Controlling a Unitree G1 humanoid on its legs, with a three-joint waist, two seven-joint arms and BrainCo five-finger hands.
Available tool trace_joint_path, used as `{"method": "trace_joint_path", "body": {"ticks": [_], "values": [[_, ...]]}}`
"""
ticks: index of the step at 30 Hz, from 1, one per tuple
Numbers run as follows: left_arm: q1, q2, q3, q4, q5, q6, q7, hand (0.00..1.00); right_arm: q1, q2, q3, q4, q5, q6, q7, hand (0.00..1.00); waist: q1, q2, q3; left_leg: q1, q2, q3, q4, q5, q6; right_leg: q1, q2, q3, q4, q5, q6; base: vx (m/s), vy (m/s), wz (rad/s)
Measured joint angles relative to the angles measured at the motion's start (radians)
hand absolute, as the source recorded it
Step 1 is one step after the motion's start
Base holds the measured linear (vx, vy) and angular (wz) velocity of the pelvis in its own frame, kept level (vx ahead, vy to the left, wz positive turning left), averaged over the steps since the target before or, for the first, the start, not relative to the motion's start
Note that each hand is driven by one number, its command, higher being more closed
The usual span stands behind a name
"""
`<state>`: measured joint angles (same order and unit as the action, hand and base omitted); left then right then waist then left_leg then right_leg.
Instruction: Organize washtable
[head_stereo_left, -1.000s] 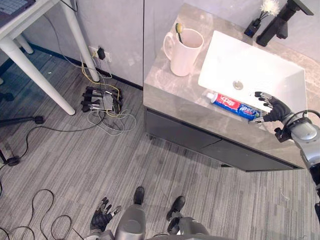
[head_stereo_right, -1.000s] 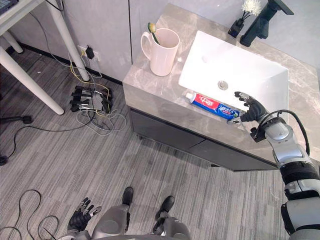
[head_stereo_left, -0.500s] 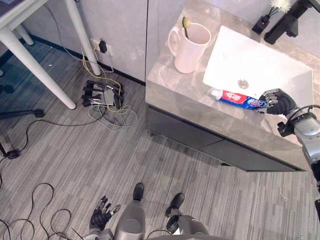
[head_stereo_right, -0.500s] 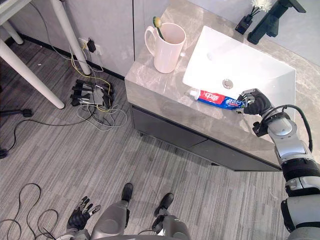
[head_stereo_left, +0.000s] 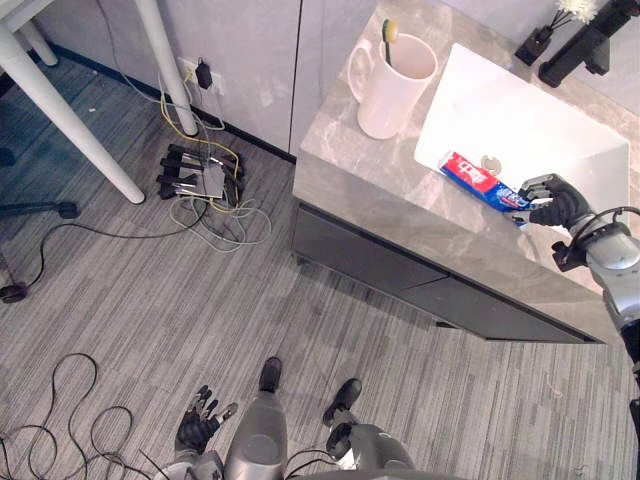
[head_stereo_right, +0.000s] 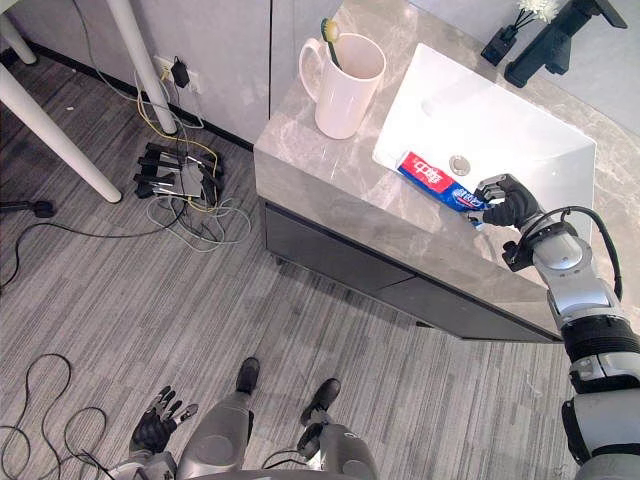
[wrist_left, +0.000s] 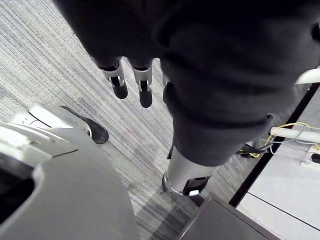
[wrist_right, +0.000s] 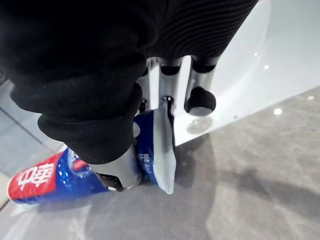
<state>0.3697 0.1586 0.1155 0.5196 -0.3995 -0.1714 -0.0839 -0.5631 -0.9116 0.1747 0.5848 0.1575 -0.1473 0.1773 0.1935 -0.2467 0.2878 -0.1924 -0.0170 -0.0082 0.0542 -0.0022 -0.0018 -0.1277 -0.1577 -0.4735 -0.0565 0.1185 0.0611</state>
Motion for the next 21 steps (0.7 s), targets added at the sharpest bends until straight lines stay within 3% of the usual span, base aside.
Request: {"method": "trace_joint_path", "body": {"ticks": [7, 12, 14, 16, 17, 18, 21], "values": [[0.0, -0.015, 0.015, -0.013, 0.0, 0.014, 0.006, 0.0, -0.007, 0.092, -0.097, 0.029, 0.069, 0.022, -0.049, 1.0, -0.011, 0.009, -0.001, 0.027, -0.002, 0.002, -0.001, 0.003, 0.006, 0.027, -0.003, -0.002, 0.0, 0.0, 0.0, 0.01, 0.012, 0.01], [0.0, -0.057, 0.005, -0.205, -0.002, 0.021, 0.023, 0.0, -0.084, 0.1, -0.246, -0.015, 0.124, 0.021, -0.165, 1.0, -0.016, 0.06, -0.017, 0.043, -0.002, 0.013, -0.001, 0.003, 0.006, 0.041, -0.004, 0.005, 0.0, 0.0, 0.0, -0.01, 0.035, -0.04], [0.001, -0.065, -0.004, -0.251, -0.002, 0.022, 0.023, 0.0, -0.101, 0.1, -0.258, -0.031, 0.136, 0.017, -0.188, 1.0, -0.018, 0.078, -0.026, 0.054, -0.001, 0.013, -0.002, 0.003, 0.006, 0.052, -0.003, 0.004, -0.001, 0.0, 0.0, 0.0, 0.006, -0.02], [0.0, -0.067, -0.026, -0.344, -0.025, 0.022, 0.023, 0.0, -0.109, 0.104, -0.258, -0.073, 0.163, 0.012, -0.208, 1.0, -0.024, 0.113, -0.052, 0.068, 0.0, 0.016, -0.007, 0.003, 0.006, 0.064, -0.002, 0.007, -0.005, 0.0, 0.0, 0.0, 0.008, -0.02], [0.0, -0.066, -0.028, -0.353, -0.026, 0.022, 0.022, 0.0, -0.109, 0.107, -0.258, -0.077, 0.165, 0.011, -0.21, 1.0, -0.025, 0.116, -0.055, 0.068, 0.0, 0.016, -0.007, 0.003, 0.006, 0.064, -0.002, 0.007, -0.005, 0.0, 0.0, 0.0, 0.021, -0.08], [-0.001, -0.062, -0.039, -0.408, -0.055, 0.021, 0.021, 0.0, -0.11, 0.141, -0.257, -0.098, 0.175, 0.009, -0.22, 1.0, -0.032, 0.135, -0.069, 0.078, 0.002, 0.021, -0.011, 0.003, 0.006, 0.071, 0.0, 0.012, -0.009, 0.0, 0.001, 0.0, 0.014, -0.1], [-0.001, -0.044, -0.06, -0.482, -0.098, 0.031, 0.022, 0.0, -0.109, 0.229, -0.253, -0.101, 0.19, 0.01, -0.222, 1.0, -0.042, 0.148, -0.091, 0.103, 0.009, 0.035, -0.02, 0.003, 0.006, 0.089, 0.005, 0.023, -0.017, 0.0, 0.001, 0.0, 0.004, -0.13]]}}
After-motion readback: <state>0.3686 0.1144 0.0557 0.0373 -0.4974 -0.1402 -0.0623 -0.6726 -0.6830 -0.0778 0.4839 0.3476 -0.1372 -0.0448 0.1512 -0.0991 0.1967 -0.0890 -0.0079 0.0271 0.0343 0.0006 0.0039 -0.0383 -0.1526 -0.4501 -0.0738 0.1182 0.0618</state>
